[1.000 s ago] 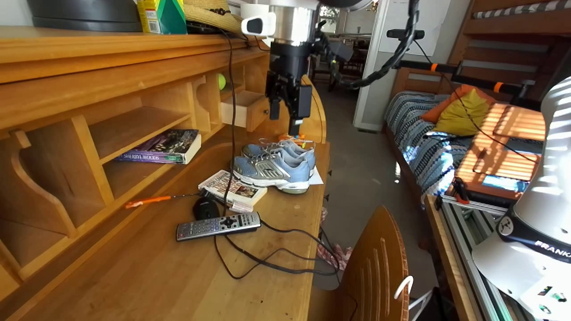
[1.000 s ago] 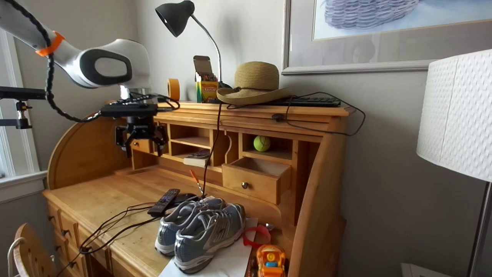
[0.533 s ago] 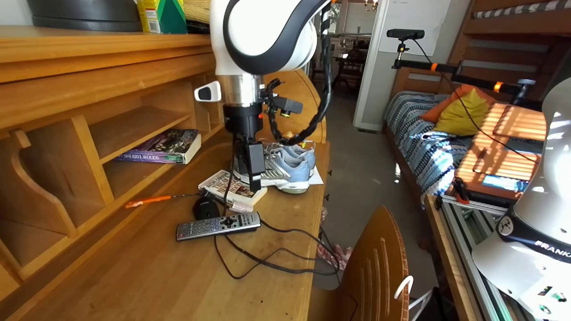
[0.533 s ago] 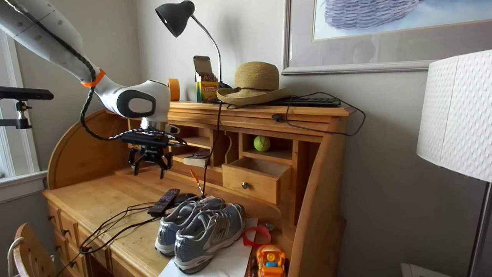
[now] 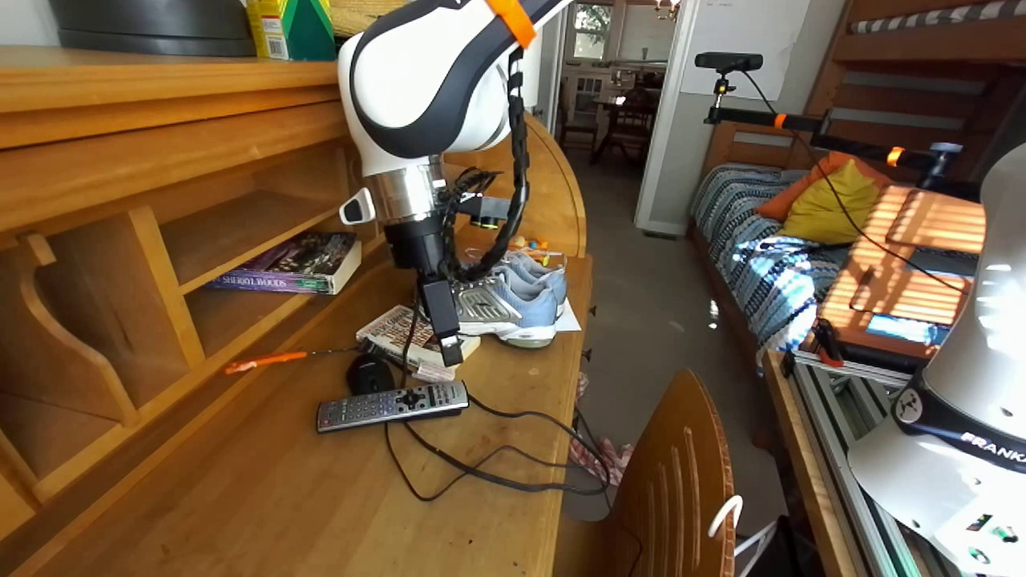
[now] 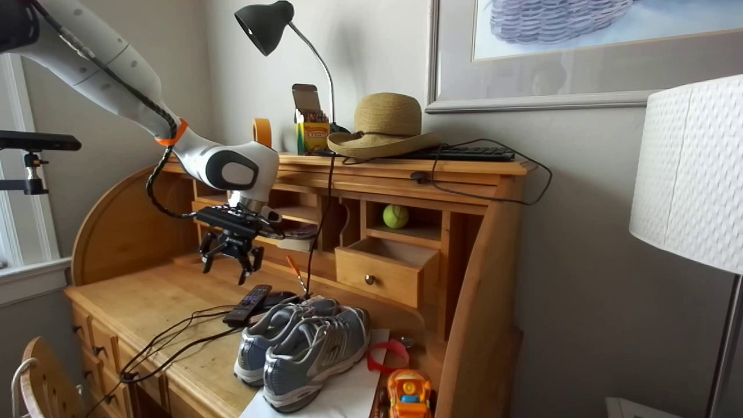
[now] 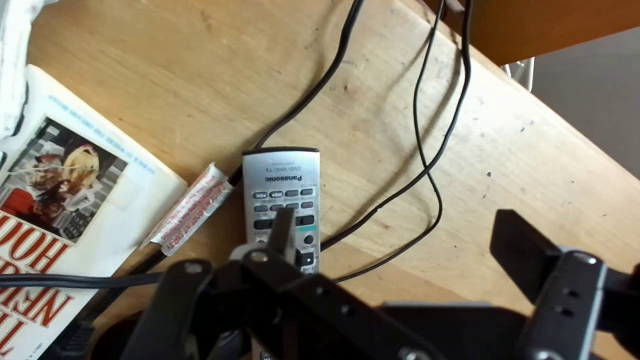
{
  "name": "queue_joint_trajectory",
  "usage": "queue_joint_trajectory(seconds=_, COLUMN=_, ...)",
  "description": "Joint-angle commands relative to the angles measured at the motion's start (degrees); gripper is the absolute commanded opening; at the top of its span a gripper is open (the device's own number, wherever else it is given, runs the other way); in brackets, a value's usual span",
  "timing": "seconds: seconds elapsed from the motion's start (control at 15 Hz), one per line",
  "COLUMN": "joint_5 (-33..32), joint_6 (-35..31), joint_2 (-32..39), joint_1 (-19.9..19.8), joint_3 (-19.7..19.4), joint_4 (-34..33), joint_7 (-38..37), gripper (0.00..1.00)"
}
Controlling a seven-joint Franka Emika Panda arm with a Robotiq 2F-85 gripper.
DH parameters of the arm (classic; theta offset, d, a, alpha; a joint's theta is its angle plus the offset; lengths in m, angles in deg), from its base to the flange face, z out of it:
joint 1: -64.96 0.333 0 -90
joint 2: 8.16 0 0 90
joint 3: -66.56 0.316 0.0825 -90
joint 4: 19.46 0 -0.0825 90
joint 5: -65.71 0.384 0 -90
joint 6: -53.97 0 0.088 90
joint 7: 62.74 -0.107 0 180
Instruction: Pick up the remote and put it in the drawer on the right
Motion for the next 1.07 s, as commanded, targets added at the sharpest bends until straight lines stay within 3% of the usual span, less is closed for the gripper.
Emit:
queue_joint_trajectory(seconds=0.0, joint_5=0.72, joint_6=-4.58, joint_2=0.53, joint_1=-0.25, joint_3=0.74, joint_4=0.73, joint_7=-6.46, gripper=1.00)
queue_joint_trajectory(seconds=0.53, joint_5=-3.57, joint_6=-15.63, joint_2=8.61, joint_1=2.06, joint_3=0.30, joint_4=-1.66, joint_7=-19.10, gripper=1.00)
queue_joint_trajectory(seconds=0.73, joint_5=-9.62, joint_6=-13.49, joint_2=10.27, joint_1=3.49, joint_3=-1.26, joint_4=-2.57, joint_7=-21.74, gripper=1.00)
queue_joint_trajectory(seconds=1.0, joint_5=-15.89, joint_6=-10.73, joint_2=12.32, joint_1=4.08, joint_3=-1.55, joint_4=-4.14, joint_7=-19.58, gripper=1.00)
